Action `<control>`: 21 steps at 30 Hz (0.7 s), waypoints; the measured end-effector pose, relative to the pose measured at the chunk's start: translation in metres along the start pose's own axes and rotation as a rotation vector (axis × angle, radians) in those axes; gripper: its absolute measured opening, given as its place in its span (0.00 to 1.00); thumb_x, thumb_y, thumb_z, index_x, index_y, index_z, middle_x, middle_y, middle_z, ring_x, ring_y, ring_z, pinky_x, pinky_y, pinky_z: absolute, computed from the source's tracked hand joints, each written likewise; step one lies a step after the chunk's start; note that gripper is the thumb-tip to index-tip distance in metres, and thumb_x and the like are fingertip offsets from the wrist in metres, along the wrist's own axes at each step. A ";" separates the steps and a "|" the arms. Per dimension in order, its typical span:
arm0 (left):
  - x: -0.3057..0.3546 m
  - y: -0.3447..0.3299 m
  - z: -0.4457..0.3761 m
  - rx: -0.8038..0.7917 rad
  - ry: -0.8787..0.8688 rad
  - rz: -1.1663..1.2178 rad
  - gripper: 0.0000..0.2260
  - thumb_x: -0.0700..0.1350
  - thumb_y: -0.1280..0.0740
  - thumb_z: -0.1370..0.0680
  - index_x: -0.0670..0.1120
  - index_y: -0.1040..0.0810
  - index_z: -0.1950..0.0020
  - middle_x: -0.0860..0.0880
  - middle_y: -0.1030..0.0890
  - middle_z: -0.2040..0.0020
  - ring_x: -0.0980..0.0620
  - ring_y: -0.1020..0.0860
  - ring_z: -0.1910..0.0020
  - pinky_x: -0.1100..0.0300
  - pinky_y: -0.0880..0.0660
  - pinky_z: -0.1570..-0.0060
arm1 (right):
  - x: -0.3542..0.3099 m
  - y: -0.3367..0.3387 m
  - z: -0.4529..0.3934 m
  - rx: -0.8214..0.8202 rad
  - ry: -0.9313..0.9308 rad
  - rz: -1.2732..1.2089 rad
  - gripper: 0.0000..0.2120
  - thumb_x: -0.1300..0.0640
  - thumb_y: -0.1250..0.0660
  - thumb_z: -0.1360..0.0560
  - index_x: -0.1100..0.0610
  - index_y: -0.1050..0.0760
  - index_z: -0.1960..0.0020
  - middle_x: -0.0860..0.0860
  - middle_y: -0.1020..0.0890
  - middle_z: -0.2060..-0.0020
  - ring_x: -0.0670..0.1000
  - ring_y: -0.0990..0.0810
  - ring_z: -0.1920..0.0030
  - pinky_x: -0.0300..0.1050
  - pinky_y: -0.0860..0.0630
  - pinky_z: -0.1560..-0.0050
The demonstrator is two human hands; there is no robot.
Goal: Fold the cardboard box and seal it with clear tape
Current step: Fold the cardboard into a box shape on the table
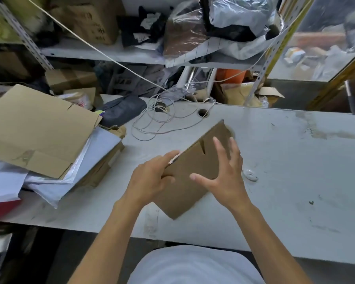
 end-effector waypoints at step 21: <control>-0.017 0.013 -0.014 0.378 0.182 0.221 0.05 0.46 0.26 0.25 0.45 0.17 0.54 0.52 0.26 0.50 0.50 0.29 0.44 0.74 0.34 0.49 | 0.028 0.027 0.001 0.195 -0.111 0.030 0.21 0.51 0.23 0.31 0.44 0.24 0.40 0.46 0.38 0.28 0.52 0.43 0.27 0.45 0.34 0.40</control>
Point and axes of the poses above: each hand's wrist, its own z-axis away from the middle knuckle, its own y-axis out of the back of the hand, x = y × z, the point moved 10 cm from there along -z, towards the middle knuckle
